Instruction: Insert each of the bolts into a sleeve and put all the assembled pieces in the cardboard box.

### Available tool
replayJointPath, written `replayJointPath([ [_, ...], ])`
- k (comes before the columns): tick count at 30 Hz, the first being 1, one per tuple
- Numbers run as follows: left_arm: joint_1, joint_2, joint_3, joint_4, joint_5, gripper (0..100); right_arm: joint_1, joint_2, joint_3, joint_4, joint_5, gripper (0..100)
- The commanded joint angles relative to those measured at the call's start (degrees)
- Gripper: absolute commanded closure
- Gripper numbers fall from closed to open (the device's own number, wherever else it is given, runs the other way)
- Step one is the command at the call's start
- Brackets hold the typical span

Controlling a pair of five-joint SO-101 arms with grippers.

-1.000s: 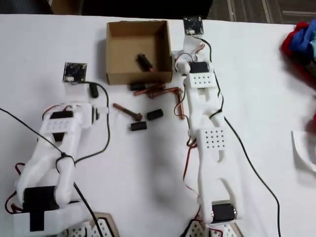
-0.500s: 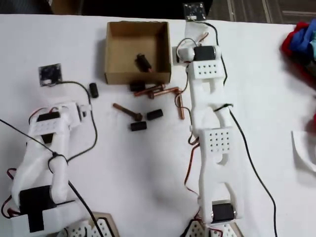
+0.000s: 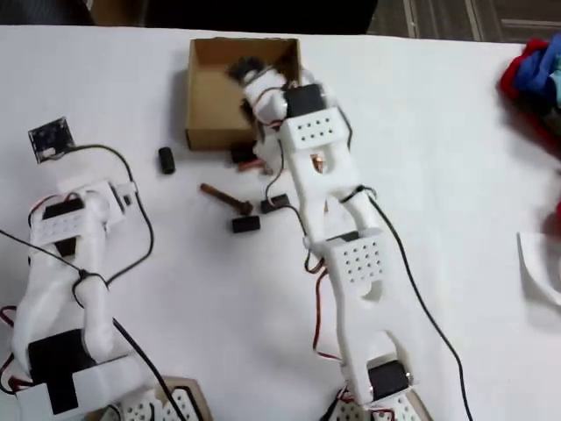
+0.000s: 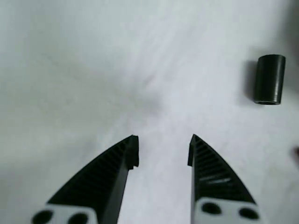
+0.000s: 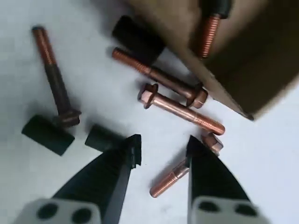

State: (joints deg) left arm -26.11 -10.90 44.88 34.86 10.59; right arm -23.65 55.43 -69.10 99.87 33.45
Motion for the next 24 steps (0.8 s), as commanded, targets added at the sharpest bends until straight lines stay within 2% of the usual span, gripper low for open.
replayJointPath([
  [1, -1.05, -0.79, -2.68, 0.00, 0.09, 80, -0.48, -4.44, 3.08, 1.36, 15.30, 87.5],
  [5, -2.02, -0.79, -3.03, 0.00, 0.18, 80, -0.75, -4.44, 6.68, 1.36, 17.93, 85.6],
  [11, -2.64, -0.53, -3.74, 0.00, 0.09, 80, -2.86, -4.44, 10.90, 1.19, 18.02, 70.2],
  [15, -2.64, -0.53, -3.74, 0.00, 0.09, 80, -3.65, -4.35, 12.40, 1.10, 18.29, 71.7],
  [24, -2.64, -0.53, -3.65, 0.00, 0.09, 80, -4.53, -4.35, 19.34, 1.01, 28.40, 74.4],
])
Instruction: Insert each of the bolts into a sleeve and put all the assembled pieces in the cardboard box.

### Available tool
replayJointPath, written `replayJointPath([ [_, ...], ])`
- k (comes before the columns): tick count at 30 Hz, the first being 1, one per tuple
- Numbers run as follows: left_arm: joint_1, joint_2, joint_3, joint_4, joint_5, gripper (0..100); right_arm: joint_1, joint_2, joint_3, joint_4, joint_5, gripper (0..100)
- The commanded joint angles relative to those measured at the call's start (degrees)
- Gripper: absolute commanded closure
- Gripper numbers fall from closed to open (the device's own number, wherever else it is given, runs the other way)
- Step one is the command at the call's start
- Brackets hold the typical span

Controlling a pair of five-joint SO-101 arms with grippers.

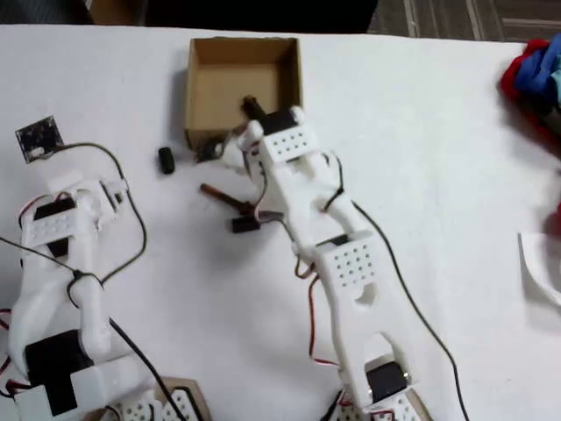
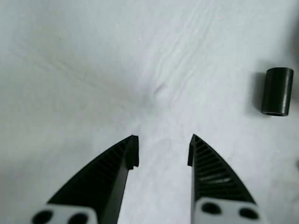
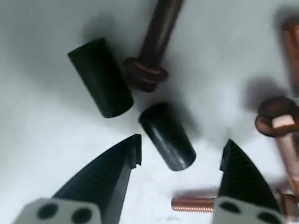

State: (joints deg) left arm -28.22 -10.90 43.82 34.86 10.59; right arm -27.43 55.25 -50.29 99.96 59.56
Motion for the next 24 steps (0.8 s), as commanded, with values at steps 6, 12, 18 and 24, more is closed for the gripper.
replayJointPath([
  [6, -0.53, -0.53, -2.51, 0.00, 0.09, 80, -0.84, -0.04, 0.09, 0.40, 3.25, 74.4],
  [12, -0.44, -0.53, -2.42, 0.00, 0.09, 80, -0.92, 6.37, -6.33, -1.45, 2.90, 74.4],
  [18, -0.44, -0.53, -2.42, 0.00, 0.09, 80, -1.01, 9.45, -13.45, -0.92, 2.81, 74.5],
  [24, -0.44, -0.53, -2.51, 0.00, 0.09, 80, -3.56, 10.59, -13.54, 0.40, 2.81, 74.5],
])
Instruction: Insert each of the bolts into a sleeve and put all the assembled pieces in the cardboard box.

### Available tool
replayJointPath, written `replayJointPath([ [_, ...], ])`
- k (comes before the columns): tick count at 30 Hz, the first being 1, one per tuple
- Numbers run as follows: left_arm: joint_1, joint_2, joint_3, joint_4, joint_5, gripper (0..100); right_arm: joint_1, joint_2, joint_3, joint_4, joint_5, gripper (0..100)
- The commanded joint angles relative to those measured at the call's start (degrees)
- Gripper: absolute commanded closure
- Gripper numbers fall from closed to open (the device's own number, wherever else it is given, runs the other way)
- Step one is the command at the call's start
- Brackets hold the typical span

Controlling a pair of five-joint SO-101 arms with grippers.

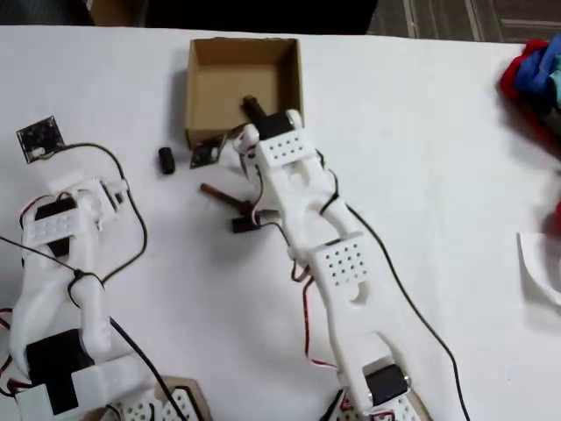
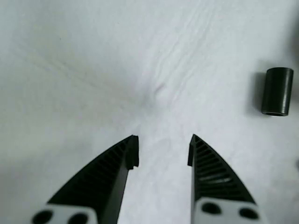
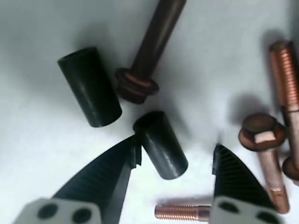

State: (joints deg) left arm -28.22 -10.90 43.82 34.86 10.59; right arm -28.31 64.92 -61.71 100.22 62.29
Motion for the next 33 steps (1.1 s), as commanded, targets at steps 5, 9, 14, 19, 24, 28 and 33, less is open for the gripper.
replayJointPath([
  [5, -0.44, -0.44, -2.51, 0.00, 0.09, 80, -3.56, 2.07, -2.55, 0.13, 0.26, 77.1],
  [9, -0.44, -0.44, -2.59, 0.00, 0.09, 81, -3.56, 2.07, -2.55, 0.13, 0.18, 97.8],
  [14, -0.44, -0.44, -2.59, 0.00, 0.09, 81, -2.77, 1.98, -2.55, 0.31, -0.09, 97.9],
  [19, -0.35, -0.44, -2.51, 0.00, 0.09, 81, -1.89, -0.92, -2.55, 0.31, -10.02, 97.9],
  [24, -0.09, -0.44, -2.51, 0.35, 0.00, 81, 0.66, -8.22, -2.55, 0.40, -24.62, 97.9],
  [28, 2.11, -0.35, -2.42, 0.44, -1.49, 81, 3.91, -15.16, -1.93, 0.75, -30.51, 97.9],
  [33, 7.38, -0.35, -2.95, 2.81, -8.70, 81, 7.78, -24.66, 0.88, 1.10, -37.19, 97.9],
])
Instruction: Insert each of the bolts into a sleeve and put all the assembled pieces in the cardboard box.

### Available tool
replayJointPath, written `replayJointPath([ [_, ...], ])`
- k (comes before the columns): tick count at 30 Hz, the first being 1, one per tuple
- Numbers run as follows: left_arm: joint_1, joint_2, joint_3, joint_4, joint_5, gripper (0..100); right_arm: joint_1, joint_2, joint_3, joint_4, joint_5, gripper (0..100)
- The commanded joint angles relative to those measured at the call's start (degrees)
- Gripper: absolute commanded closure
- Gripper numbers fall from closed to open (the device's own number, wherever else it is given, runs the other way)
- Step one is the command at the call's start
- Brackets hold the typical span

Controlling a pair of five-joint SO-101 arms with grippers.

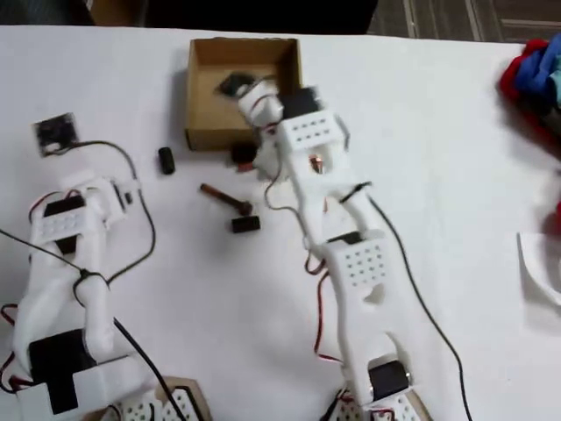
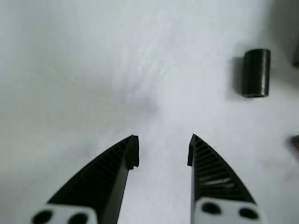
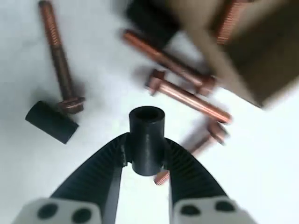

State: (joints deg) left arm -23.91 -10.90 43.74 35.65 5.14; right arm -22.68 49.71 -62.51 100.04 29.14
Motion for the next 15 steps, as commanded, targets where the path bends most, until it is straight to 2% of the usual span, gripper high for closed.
replayJointPath([
  [1, 3.96, -0.35, -3.30, 2.81, -4.13, 81, 2.59, -12.26, 4.31, 1.27, -5.63, 97.9],
  [8, 9.41, -0.35, -9.80, 14.24, -9.93, 81, 3.74, -43.47, 36.92, -2.15, -7.38, 97.8],
  [12, 15.03, -0.35, -15.16, 21.36, -15.21, 81, 5.76, -65.10, 62.95, -15.52, -6.68, 97.8],
  [15, 19.60, -0.26, -19.65, 24.53, -21.19, 81, 7.34, -75.65, 83.43, -27.38, -6.95, 97.8],
])
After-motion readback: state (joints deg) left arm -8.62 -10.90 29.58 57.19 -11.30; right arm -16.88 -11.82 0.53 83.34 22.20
